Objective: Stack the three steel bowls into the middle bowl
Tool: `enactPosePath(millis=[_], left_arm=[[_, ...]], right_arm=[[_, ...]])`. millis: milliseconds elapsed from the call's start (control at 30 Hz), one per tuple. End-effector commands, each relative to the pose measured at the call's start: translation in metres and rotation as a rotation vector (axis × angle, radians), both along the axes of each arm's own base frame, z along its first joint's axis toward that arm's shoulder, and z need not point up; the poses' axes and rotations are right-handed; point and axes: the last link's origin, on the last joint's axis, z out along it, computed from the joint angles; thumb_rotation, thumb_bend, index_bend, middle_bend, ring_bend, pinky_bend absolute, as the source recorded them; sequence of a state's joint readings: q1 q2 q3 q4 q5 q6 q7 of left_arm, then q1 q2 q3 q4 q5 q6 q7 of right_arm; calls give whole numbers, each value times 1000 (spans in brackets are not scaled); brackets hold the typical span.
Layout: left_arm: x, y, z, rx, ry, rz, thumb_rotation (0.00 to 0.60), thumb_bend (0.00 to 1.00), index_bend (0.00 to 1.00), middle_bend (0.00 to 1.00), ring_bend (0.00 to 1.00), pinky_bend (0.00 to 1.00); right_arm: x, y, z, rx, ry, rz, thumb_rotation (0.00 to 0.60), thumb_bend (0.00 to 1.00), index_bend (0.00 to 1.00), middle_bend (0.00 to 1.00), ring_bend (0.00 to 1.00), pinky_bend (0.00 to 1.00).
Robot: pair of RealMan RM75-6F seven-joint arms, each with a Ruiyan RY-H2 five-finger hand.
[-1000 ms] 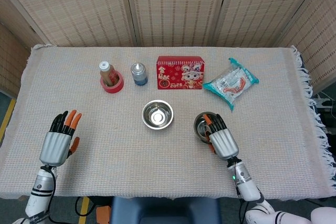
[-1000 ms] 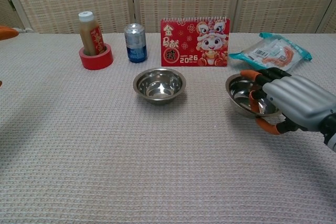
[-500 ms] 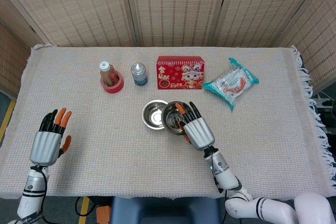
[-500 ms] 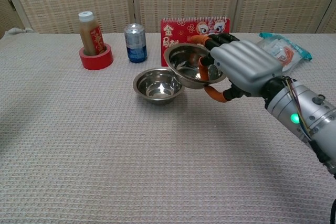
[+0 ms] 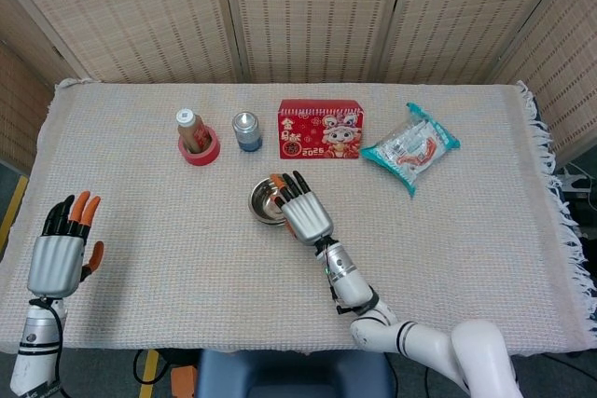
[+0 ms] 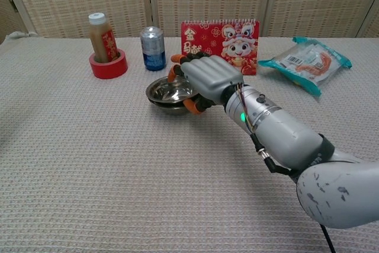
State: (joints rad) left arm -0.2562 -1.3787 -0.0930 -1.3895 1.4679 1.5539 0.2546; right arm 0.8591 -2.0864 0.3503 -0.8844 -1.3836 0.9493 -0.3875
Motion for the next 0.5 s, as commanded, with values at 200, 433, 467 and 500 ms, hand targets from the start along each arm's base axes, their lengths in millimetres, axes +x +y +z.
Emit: enactPosePath(millis=[200,433,467,500], left_arm=[[0,-18,5,-9,-8,-5,600,436,0,0,0,117],[-17,-56,21,-22,-56,58,600,436,0,0,0,118],[-20,-63,23,-29,-74,76,600,437,0,0,0,118],[-23,-69,25,-34,-87,85,600,438,0,0,0,119]], right_arm=[[-34,40,66,-49,-95,-13,600,198,0,0,0,0],[-98,97,159,-132,-67,-114,600,150,0,0,0,0],[-114,108,171,-159,-43,-154,600,150,0,0,0,0],[-126,117,180,-182,-27,-186,600,149,0,0,0,0]])
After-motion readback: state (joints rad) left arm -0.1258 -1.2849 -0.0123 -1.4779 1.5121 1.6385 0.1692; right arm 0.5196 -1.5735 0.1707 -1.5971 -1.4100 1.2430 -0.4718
